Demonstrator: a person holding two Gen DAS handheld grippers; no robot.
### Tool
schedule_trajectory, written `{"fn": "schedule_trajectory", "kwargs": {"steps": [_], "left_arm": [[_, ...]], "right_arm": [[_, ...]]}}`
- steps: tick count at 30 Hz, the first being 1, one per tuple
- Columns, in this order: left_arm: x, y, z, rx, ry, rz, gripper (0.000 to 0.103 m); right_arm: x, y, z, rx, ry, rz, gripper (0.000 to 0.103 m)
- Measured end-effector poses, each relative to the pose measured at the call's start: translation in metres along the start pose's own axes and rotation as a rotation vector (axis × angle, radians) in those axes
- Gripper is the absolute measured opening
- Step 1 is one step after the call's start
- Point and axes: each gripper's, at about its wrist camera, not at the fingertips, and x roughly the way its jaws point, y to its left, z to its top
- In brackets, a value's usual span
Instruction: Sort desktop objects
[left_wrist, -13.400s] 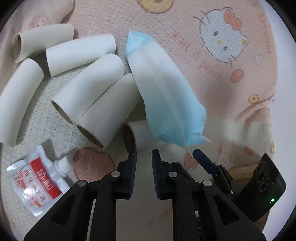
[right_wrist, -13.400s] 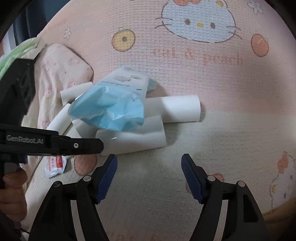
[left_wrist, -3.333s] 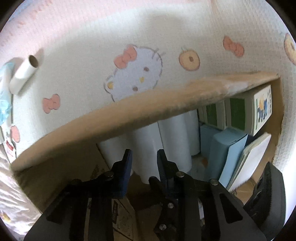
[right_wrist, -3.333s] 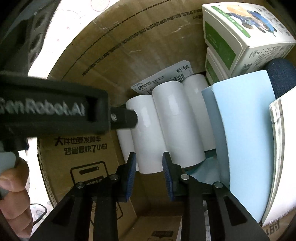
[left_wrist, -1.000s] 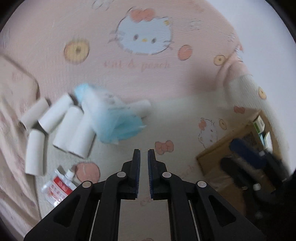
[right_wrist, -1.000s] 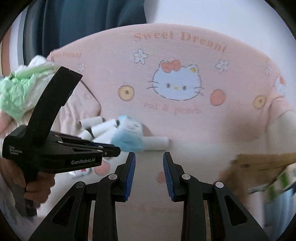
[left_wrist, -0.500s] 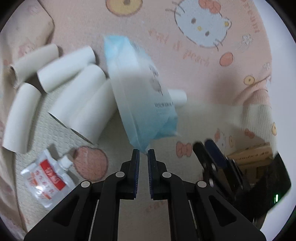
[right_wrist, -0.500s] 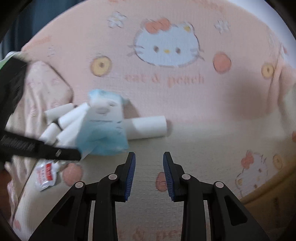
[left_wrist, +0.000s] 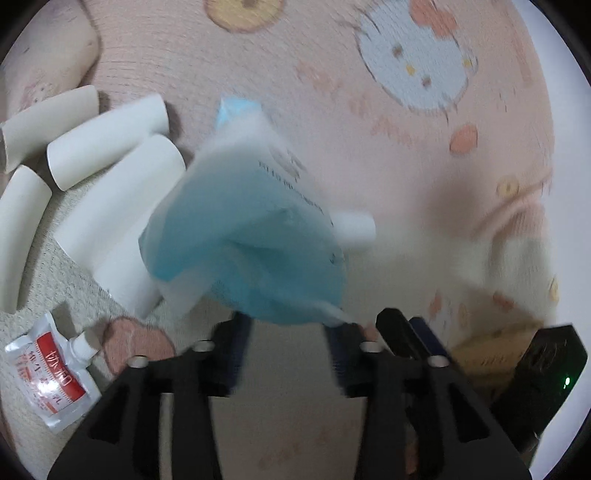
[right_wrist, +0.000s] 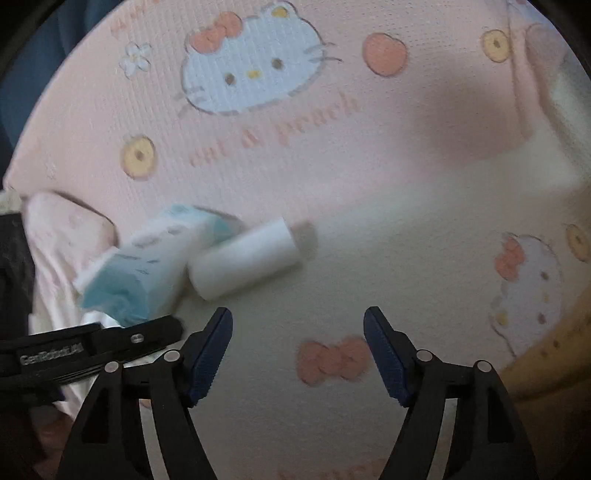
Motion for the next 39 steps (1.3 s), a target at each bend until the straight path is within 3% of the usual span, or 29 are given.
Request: {"fn": "schedule_trajectory", "kwargs": {"steps": [6,12,17,24,27,30,36,39], "left_arm": [[0.003,0.011,0.018,-0.066,-0.005,-0.038,0.053],[0.01,-0.002,0.027,0.018,-0.021,-0.059,0.053],[0.012,0.003,0.032,-0.016,-0.06,-0.055,0.053],[0.023,0.015,0.032,-0.079,-0.04,-0.067,0.052],[0.024,0.02,0.034,-0.111,-0.04,-0.072,0.045],[0.025,0.021,0.035,-0.12,-0.035,-0.085,0.04],[0.028,0.018,0.035,-0.115,-0.029,-0.082,0.04],[0.03,0.014,0.036,-0.102,-0.031,-0.077,0.04]], "right_arm": [[0.016,0.013,0.016,-0.028,0.001,-0.005,0.073],[0.035,0.008,0.021,0.002,0.01,0.026,0.073],[0.043,0.014,0.034,-0.059,-0.106,0.026,0.073],[0.067,0.017,0.045,-0.053,-0.022,0.113,0.073],[0.074,0.012,0.037,-0.029,0.018,0.163,0.073],[0.077,0.002,0.03,0.041,0.036,0.267,0.073],[0.081,0.006,0.031,-0.017,0.021,0.186,0.073],[0.084,0.005,0.032,0.004,0.009,0.209,0.073]]}}
